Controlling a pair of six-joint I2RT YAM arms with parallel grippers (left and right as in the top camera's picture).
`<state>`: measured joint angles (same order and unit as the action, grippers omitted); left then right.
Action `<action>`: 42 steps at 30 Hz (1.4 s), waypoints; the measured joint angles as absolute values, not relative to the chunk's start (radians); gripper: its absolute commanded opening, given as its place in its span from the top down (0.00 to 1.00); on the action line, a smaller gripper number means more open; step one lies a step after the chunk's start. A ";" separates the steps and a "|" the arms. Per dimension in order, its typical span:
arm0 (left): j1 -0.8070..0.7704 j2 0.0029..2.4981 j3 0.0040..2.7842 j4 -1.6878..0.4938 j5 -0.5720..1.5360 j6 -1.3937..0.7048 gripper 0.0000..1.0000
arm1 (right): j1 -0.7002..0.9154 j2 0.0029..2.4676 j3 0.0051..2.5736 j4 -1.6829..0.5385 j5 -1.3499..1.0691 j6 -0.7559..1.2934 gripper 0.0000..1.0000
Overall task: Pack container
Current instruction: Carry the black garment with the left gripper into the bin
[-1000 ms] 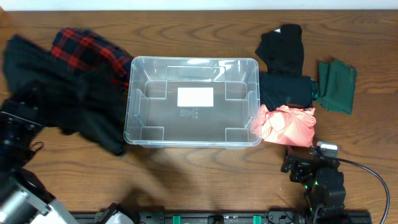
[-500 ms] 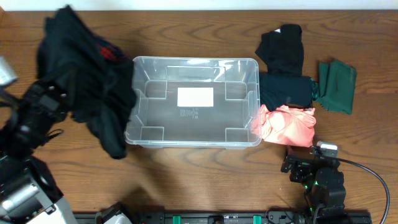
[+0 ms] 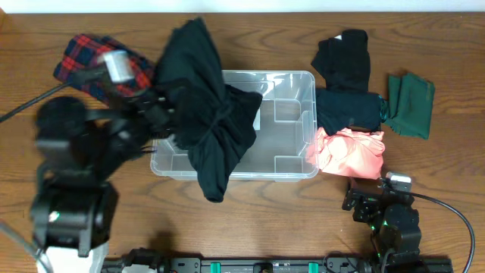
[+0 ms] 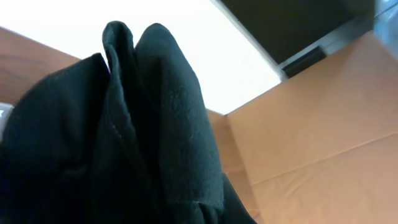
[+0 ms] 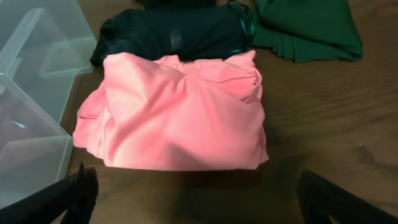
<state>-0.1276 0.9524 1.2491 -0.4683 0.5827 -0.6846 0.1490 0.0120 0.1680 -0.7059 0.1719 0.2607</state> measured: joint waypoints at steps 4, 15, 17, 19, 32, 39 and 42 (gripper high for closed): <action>-0.310 1.071 1.241 -0.403 0.390 -0.680 0.94 | 0.149 0.012 0.168 -0.706 0.172 0.261 0.01; -0.551 1.382 1.229 -0.208 0.133 -0.712 0.94 | 0.149 0.012 0.168 -0.706 0.172 0.261 0.01; -0.577 1.405 1.229 -0.209 0.102 -0.716 0.94 | 0.149 0.012 0.168 -0.706 0.172 0.261 0.01; -0.601 1.425 1.229 -0.220 0.068 -0.721 0.94 | 0.149 0.012 0.168 -0.706 0.172 0.261 0.01; -0.643 1.440 1.235 -0.530 -0.129 -0.655 0.94 | 0.149 0.012 0.168 -0.706 0.172 0.261 0.01; -0.644 1.440 1.239 -0.782 -0.186 -0.658 0.93 | 0.149 0.012 0.168 -0.706 0.173 0.261 0.01; -0.646 1.440 1.239 -0.882 -0.216 -0.685 0.93 | 0.149 0.012 0.168 -0.706 0.172 0.261 0.01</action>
<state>-0.6456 1.4399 1.2388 -0.8818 -0.2165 -0.6846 0.1490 0.0120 0.1680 -0.7059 0.1722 0.2607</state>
